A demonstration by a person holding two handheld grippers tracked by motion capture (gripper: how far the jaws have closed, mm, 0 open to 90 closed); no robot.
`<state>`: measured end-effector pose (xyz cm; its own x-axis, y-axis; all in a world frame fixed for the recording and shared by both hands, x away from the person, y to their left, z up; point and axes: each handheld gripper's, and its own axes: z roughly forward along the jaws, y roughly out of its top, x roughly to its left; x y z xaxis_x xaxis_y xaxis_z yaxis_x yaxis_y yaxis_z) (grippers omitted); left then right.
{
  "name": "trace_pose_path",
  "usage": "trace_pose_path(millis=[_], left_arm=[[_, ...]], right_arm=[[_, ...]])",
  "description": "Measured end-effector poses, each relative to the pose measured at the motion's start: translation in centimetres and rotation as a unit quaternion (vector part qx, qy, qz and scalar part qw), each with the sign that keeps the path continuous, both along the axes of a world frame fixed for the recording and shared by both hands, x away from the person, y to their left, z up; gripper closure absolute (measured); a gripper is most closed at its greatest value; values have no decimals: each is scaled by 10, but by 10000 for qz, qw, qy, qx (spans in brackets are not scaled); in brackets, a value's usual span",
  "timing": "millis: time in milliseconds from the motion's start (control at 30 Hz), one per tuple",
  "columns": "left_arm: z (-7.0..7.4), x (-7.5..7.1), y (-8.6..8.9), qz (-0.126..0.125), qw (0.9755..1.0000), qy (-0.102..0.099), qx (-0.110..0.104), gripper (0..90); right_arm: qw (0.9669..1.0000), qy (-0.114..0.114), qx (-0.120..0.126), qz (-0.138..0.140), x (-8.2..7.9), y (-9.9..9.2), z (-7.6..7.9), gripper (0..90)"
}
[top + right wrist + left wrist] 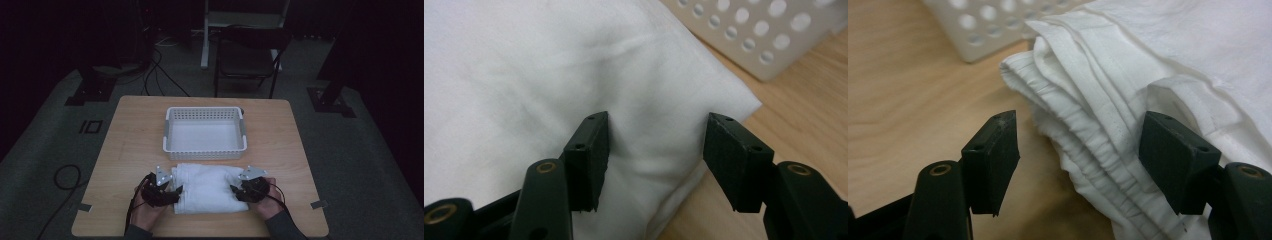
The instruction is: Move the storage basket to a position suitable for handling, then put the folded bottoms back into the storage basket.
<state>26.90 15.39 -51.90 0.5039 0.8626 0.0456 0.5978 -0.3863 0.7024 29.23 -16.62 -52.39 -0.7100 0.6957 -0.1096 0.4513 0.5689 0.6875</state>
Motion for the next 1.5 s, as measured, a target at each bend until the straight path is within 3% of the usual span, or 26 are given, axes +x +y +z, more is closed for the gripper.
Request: trace_pose_path(millis=[133,567,667,800,1033,1167,1300,1367,1500], left_arm=[[2,10,1,119,9995,-112,265,317],[1,37,8,344,9989,-170,278,316],[3,38,10,348,9991,-118,209,317],[10,38,21,428,9986,-73,-311,292],[25,32,13,67,9976,-199,-662,278],[32,27,6,-54,9968,-306,-734,256],[32,27,0,-39,9962,-334,-809,169],[27,31,-3,-28,9970,-244,-738,141],[14,38,-2,101,9967,-2,-807,138]], right_arm=[[9999,-81,40,-53,8,7,-1,434],[9993,-61,248,-282,33,16,-2,437],[9991,-54,272,-308,34,16,-2,431],[9992,-49,249,-322,34,15,-2,417],[9991,-49,260,-330,33,14,-2,412],[9990,-45,269,-342,33,14,-2,404],[9990,-40,265,-360,34,14,-3,390],[9989,-42,270,-373,34,14,-3,387],[9988,-31,296,-384,34,13,-3,387]])
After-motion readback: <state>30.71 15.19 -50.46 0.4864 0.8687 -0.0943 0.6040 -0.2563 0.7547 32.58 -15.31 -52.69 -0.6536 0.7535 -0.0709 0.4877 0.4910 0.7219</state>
